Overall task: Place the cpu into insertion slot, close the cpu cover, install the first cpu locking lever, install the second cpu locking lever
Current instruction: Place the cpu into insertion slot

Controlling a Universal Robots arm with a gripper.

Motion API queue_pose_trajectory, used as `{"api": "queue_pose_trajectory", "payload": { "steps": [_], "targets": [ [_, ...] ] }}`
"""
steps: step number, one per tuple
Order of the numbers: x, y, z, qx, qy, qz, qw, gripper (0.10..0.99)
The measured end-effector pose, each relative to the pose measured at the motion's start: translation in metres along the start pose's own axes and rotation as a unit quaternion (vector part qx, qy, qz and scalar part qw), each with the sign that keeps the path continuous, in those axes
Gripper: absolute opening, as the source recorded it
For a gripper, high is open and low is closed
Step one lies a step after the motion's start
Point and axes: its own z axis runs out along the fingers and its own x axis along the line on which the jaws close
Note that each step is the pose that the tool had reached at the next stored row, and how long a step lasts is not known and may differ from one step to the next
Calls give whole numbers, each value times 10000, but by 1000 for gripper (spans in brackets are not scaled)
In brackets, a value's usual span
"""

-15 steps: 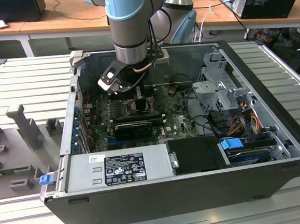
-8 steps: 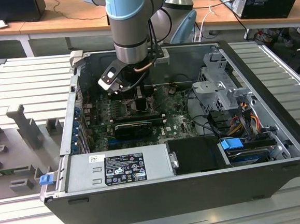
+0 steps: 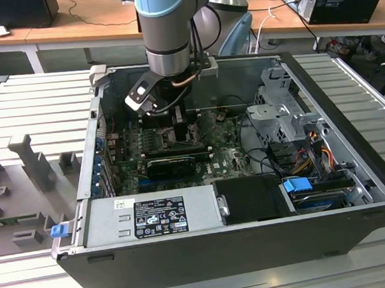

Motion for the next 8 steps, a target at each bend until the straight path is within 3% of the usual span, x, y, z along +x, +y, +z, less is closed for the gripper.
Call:
{"api": "queue_pose_trajectory", "payload": {
  "steps": [2, 3, 4, 8],
  "targets": [
    [0, 1, -12, 0, -3, 0, 10000, 408],
    [0, 2, -20, 1, -6, 0, 10000, 227],
    [0, 3, -28, 0, -6, 0, 10000, 106],
    [1, 6, -53, 1, -11, -1, 10000, 106]
  ]
}}
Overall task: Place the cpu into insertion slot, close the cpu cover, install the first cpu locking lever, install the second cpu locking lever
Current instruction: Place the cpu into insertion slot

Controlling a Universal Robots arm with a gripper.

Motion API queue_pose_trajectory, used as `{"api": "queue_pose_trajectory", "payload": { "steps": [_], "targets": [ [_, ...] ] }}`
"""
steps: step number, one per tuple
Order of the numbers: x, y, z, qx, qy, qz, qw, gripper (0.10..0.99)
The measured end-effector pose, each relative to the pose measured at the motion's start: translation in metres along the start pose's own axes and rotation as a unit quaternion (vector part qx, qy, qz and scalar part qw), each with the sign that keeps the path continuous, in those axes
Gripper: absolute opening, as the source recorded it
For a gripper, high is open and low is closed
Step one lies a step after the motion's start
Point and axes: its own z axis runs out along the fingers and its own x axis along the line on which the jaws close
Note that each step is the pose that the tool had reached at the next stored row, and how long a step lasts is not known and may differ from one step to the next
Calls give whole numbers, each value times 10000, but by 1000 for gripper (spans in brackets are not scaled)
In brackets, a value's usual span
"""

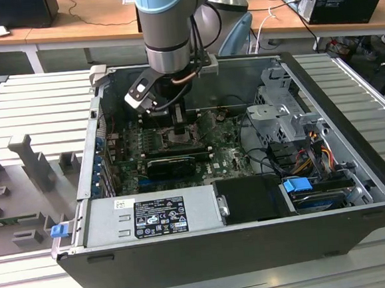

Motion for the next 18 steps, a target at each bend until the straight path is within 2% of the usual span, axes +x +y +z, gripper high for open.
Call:
{"api": "queue_pose_trajectory", "payload": {
  "steps": [14, 18],
  "targets": [
    [0, 5, -58, 0, -2, 2, 10000, 106],
    [2, 9, -102, 0, -1, 8, 10000, 106]
  ]
}}
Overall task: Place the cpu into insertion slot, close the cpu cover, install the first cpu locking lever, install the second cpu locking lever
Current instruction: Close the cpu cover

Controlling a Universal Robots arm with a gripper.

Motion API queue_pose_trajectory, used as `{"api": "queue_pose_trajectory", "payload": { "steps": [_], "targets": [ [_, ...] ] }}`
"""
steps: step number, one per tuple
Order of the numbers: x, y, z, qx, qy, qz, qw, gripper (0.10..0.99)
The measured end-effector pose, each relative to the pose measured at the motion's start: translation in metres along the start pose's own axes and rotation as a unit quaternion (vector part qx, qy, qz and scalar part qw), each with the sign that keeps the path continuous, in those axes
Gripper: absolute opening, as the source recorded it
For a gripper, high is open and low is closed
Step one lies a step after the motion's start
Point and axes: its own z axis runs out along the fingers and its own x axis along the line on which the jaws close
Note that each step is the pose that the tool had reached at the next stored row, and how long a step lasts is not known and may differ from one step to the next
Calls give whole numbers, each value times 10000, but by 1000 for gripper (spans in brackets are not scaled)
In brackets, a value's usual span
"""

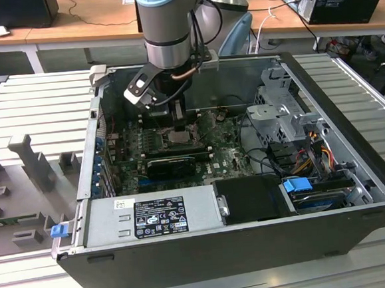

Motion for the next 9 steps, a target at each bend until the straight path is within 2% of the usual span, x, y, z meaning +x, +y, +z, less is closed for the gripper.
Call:
{"api": "queue_pose_trajectory", "payload": {
  "steps": [4, 9],
  "targets": [
    [-2, 15, -10, 1, -1, 1, 10000, 106],
    [-13, 116, 0, 8, 1, 1, 10000, 106]
  ]
}}
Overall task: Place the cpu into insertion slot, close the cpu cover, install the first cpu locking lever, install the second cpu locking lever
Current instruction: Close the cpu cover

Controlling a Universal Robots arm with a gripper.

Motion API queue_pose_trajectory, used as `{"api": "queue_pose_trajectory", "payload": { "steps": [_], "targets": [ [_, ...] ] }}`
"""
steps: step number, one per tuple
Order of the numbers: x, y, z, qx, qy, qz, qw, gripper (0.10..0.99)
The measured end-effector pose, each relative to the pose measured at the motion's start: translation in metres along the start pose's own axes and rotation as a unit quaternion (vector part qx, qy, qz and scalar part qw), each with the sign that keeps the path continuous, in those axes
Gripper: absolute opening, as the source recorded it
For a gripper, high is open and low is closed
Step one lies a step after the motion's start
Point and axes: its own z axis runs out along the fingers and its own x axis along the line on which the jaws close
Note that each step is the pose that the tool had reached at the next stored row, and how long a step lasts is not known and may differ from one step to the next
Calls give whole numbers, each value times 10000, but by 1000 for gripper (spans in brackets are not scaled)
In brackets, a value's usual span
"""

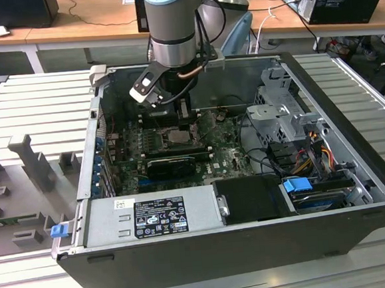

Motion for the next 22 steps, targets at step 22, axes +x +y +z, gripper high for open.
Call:
{"api": "queue_pose_trajectory", "payload": {
  "steps": [22],
  "targets": [
    [3, 47, -181, 1, 2, 1, 10000, 106]
  ]
}}
